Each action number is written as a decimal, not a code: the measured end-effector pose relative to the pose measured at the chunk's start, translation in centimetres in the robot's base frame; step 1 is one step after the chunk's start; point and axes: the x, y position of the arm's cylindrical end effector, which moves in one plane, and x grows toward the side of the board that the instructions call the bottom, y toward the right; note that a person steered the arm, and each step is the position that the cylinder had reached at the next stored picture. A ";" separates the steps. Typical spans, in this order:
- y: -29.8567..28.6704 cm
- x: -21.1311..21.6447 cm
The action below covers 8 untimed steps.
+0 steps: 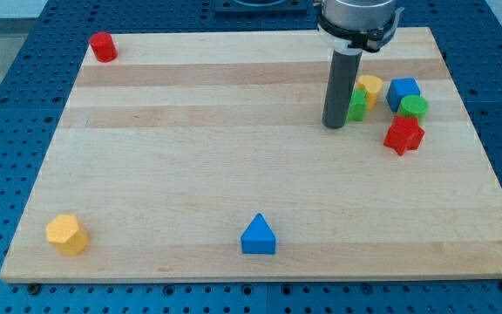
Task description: Push the green star to the left side of the green circle
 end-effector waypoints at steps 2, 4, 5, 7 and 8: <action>-7.3 -4.4; -3.9 -5.0; -0.5 -4.7; 3.0 -2.5; 1.7 -2.4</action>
